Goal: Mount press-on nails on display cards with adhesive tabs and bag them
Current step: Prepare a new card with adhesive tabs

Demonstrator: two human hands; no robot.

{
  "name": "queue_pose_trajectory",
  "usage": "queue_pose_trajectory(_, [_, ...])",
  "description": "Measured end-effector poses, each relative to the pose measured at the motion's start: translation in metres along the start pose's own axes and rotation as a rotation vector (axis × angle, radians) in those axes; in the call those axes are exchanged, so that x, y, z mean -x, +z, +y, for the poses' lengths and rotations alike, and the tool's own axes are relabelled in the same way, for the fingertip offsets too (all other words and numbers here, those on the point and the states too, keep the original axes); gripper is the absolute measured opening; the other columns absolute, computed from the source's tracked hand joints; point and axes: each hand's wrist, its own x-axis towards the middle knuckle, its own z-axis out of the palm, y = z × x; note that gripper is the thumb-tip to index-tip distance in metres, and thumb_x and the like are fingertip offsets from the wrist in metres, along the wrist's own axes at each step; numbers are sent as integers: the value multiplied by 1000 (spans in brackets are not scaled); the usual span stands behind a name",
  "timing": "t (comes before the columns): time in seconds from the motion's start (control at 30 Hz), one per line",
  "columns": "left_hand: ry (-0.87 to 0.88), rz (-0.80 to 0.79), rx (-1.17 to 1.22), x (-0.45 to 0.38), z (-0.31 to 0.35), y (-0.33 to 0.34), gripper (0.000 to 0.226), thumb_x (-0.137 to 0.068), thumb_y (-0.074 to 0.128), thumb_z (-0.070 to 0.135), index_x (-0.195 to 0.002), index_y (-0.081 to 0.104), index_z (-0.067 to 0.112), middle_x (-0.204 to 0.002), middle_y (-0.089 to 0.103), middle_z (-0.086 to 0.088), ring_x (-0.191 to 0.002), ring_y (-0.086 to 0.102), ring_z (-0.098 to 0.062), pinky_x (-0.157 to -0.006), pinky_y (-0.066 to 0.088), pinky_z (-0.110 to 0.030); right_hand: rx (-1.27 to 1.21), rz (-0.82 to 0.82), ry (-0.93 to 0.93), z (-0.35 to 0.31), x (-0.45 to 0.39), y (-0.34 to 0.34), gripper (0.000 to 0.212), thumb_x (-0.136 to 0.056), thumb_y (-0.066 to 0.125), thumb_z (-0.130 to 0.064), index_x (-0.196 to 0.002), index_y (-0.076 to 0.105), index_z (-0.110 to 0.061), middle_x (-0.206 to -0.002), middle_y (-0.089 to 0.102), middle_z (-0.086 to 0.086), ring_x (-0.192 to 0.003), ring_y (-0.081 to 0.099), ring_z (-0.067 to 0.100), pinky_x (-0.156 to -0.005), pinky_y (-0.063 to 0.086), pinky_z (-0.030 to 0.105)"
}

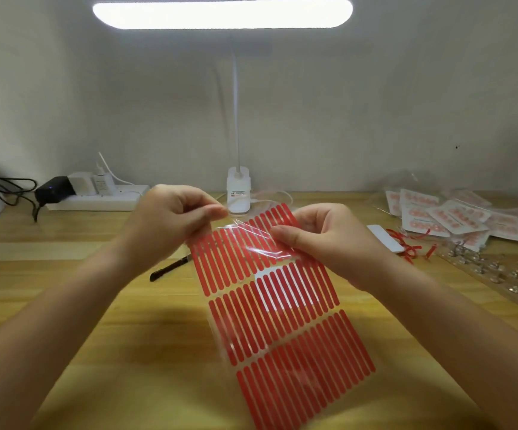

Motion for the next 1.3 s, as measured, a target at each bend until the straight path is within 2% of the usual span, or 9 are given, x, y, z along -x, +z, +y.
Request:
queue_pose_trajectory(0.1, [26,-74,11,-4,-6,-6,21,-78,62,31,-82,71,14,-56,64,6,-46,57,-7,-49,46,-13,51,-37,-21,-2,-1,0,26,-72,72,-26,-89,71,-6,-74,73,7,-61,67,16,-55,56,26])
queue_pose_trajectory(0.3, [-179,-164,205,-6,-13,-4,31,-73,60,44,-90,73,20,-65,69,2,-56,61,-9,-55,51,-16,24,-63,-27,-2,1,-5,27,-62,77,-31,-85,74,-15,-76,74,7,-62,71,19,-54,58,26])
queue_pose_trajectory(0.43, [-142,97,318,-9,-9,-17,40,-80,53,48,-93,70,14,-60,63,4,-50,52,-9,-48,46,-18,68,1,-52,0,1,-8,30,-62,78,-33,-82,75,-11,-76,74,9,-61,70,20,-55,58,31])
queue_pose_trajectory(0.53, [2,283,215,-5,5,-30,36,-90,52,48,-91,69,17,-57,64,3,-44,53,-11,-46,46,-17,68,31,-52,-1,1,-12,32,-63,79,-32,-84,74,-7,-74,74,9,-60,70,20,-54,58,30])
queue_pose_trajectory(0.67, [134,-109,16,10,41,-15,35,-83,50,60,-83,68,29,-68,70,6,-55,66,-5,-51,54,-14,108,34,-100,-4,3,-7,35,-62,77,-35,-83,72,-8,-72,73,5,-58,70,17,-52,57,23])
queue_pose_trajectory(0.8, [69,-177,-416,10,43,0,28,-79,49,52,-99,61,37,-79,61,22,-74,63,5,-65,54,-15,147,16,-155,-5,4,-5,30,-60,75,-38,-82,71,-18,-74,73,-1,-60,71,16,-51,56,21])
queue_pose_trajectory(0.9, [-46,-280,-261,8,41,0,28,-72,53,58,-96,56,45,-83,67,19,-82,63,9,-69,53,-11,137,-31,-181,-5,5,-4,24,-63,74,-35,-83,70,-21,-75,74,-4,-63,72,14,-53,54,17])
queue_pose_trajectory(1.1, [-205,-396,89,6,37,9,33,-72,64,38,-96,68,16,-88,75,6,-82,71,-7,-74,57,-19,116,-60,-183,-4,4,-4,30,-65,76,-36,-88,71,-17,-78,74,0,-66,72,16,-57,56,21])
queue_pose_trajectory(1.3, [-354,-279,223,-2,28,-6,32,-65,72,31,-89,71,10,-84,76,0,-80,73,-13,-65,56,-18,158,-331,166,-5,3,-15,45,-70,81,-18,-110,60,-17,-95,74,8,-83,73,26,-70,61,37])
